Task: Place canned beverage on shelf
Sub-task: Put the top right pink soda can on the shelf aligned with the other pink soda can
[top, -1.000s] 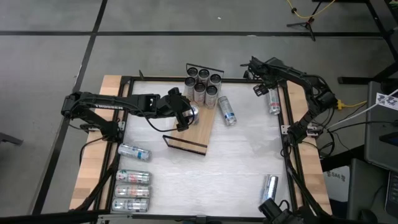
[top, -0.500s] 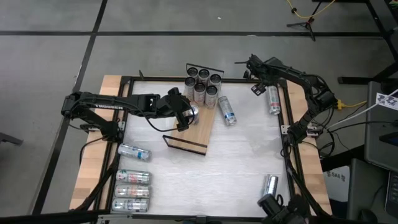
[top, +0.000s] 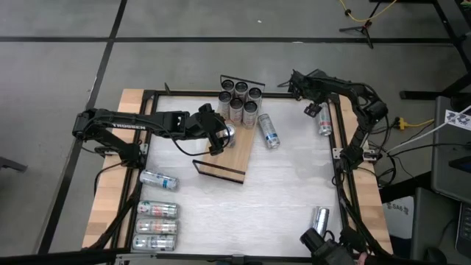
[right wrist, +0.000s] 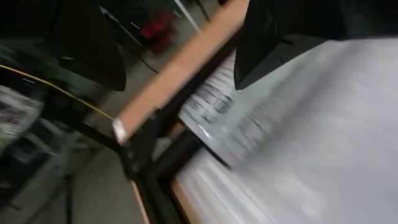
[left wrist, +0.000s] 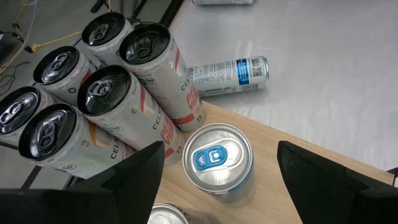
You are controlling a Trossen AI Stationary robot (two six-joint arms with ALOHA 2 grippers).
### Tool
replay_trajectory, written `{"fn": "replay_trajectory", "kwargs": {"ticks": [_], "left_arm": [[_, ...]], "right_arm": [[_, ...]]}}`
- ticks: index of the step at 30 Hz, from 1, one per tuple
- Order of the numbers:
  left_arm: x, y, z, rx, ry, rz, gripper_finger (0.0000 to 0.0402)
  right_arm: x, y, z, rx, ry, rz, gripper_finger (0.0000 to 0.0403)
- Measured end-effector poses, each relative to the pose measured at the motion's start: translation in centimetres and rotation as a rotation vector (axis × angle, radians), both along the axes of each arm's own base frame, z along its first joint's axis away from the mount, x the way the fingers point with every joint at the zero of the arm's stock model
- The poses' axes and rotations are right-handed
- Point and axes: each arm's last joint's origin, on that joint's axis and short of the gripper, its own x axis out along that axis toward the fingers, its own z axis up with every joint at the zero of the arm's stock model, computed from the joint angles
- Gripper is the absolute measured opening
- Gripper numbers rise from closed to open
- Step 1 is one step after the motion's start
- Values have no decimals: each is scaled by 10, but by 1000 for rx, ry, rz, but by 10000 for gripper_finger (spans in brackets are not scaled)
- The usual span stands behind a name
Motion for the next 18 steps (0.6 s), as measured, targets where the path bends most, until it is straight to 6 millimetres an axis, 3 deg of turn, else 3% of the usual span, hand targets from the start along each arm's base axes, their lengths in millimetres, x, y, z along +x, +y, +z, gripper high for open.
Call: {"fn": "replay_trajectory", "kwargs": {"ticks": [18], "left_arm": [[0,0,0,-1,0,-2,304]], "right_arm": [[-2,0,-19,136,159,70,291]]}}
